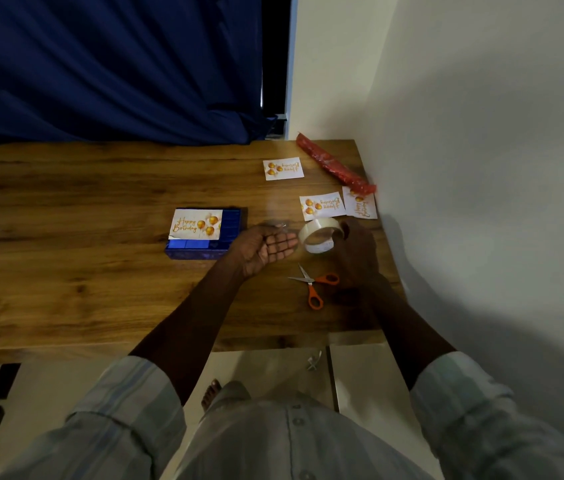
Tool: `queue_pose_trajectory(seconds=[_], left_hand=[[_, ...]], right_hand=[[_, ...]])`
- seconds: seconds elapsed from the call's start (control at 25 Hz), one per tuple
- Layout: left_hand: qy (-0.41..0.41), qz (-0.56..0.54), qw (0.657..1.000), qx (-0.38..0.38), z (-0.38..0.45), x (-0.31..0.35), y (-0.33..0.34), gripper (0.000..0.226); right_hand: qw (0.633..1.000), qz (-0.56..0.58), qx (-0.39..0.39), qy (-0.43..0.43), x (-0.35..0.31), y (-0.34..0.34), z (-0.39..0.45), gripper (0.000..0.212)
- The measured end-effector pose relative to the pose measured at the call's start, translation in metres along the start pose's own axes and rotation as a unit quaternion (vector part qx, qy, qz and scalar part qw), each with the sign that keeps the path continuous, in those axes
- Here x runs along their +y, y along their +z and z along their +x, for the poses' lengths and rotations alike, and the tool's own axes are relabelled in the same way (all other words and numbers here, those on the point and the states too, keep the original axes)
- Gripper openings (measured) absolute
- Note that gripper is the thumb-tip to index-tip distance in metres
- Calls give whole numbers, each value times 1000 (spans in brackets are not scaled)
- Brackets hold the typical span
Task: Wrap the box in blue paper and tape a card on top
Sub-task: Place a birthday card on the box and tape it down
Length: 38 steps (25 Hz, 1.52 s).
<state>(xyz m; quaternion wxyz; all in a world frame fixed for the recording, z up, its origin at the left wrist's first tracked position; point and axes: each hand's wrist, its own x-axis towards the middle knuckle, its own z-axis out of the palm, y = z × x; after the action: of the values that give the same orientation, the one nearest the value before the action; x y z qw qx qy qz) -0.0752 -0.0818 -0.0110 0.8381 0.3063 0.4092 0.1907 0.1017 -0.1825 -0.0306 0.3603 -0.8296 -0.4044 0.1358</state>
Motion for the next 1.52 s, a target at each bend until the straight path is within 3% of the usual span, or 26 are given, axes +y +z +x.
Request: queue_pose_trajectory(seconds=[0.2, 0.36, 0.52, 0.64, 0.72, 0.76, 0.84, 0.88, 1.04, 1.52], left_hand=[[39, 21, 999, 26, -10, 16, -12, 26], [68, 74, 995, 19, -27, 40, -25, 33], [88, 98, 991, -2, -44, 67, -47, 33], [91, 149, 984, -25, -57, 87, -71, 24], [74, 175, 980, -57, -65, 99, -89, 19], [61, 189, 977, -71, -67, 106, -96, 17], [36, 221, 970, -89, -71, 121, -106, 15], [28, 237, 967, -94, -73, 129, -112, 14], [28, 289, 951, -104, -76, 155, -132, 17], [26, 309, 947, -77, -74, 187, -173, 20]], right_hand=[[997, -59, -46, -8, 9, -11, 13, 11], [983, -141, -115, 4, 19, -11, 16, 18], [978, -120, -165, 54, 22, -14, 14, 24], [981, -163, -78, 70, -9, -19, 12, 30], [994, -92, -47, 31, -59, -11, 10, 21], [995, 17, -91, 37, -86, -2, 10, 18], [948, 204, -229, 87, -141, 17, 5, 25], [925, 240, -280, 96, -163, 28, 3, 31], [887, 274, -361, 89, -206, 73, 8, 35], [895, 278, -343, 63, -242, 128, 20, 22]])
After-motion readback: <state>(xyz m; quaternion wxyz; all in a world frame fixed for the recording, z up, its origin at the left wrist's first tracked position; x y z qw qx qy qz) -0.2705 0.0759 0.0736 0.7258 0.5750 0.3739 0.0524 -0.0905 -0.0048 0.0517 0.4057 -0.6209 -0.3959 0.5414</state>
